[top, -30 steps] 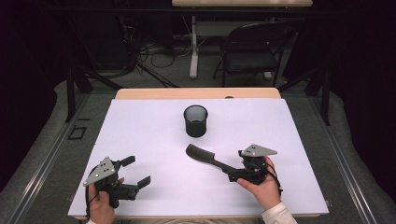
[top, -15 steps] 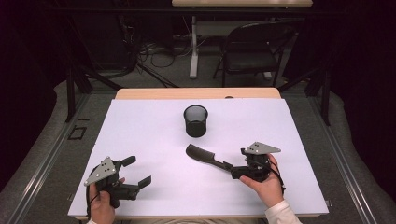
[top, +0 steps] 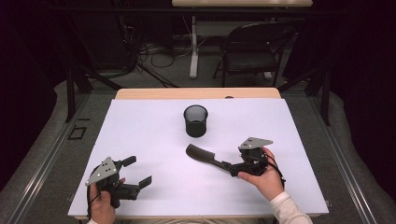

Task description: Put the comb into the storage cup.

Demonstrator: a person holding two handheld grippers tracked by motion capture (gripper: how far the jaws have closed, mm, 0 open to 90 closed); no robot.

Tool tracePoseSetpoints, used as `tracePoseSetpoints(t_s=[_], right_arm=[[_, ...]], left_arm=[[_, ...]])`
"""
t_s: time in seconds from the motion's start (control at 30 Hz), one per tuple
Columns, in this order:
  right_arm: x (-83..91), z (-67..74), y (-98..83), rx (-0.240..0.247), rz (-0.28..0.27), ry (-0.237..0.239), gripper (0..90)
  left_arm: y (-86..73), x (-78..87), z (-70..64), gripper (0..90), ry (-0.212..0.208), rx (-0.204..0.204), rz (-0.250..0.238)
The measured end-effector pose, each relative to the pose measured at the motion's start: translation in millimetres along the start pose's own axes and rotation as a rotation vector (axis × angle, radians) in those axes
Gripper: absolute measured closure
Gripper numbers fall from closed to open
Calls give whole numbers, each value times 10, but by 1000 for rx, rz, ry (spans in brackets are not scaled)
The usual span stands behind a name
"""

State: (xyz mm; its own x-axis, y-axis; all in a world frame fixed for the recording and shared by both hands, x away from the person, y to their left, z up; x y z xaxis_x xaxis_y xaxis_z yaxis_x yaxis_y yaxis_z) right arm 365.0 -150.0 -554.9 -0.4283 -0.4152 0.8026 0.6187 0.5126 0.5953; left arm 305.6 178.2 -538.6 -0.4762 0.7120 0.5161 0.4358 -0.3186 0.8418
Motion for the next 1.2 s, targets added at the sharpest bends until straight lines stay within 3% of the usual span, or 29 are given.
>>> tracePoseSetpoints(t_s=[0.13, 0.93, 1.2], right_arm=[[-25, -2, 20, 36, 32, -14, 162], [-101, 12, 67, 138, 201, -26, 195], [-137, 4, 84, 164, 234, -38, 187]], left_arm=[[0, 1, 1, 18, 0, -1, 0], [-2, -8, -3, 18, 2, 0, 1], [0, -12, -7, 18, -1, -3, 1]])
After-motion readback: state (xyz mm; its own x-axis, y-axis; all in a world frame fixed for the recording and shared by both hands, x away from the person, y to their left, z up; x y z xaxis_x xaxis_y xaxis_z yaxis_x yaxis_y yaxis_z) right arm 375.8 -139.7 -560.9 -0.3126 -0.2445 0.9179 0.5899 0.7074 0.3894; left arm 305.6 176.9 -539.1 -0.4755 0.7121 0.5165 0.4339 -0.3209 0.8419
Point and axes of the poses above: each handheld gripper's, and its own axes: x roughly backward along the jaws, y roughly out of its top, z roughly to its left, the point moved 8 cm from there along -x, roughly forward along the jaws, and after that the axes turned 14 degrees about z, right-handed, at the moved point
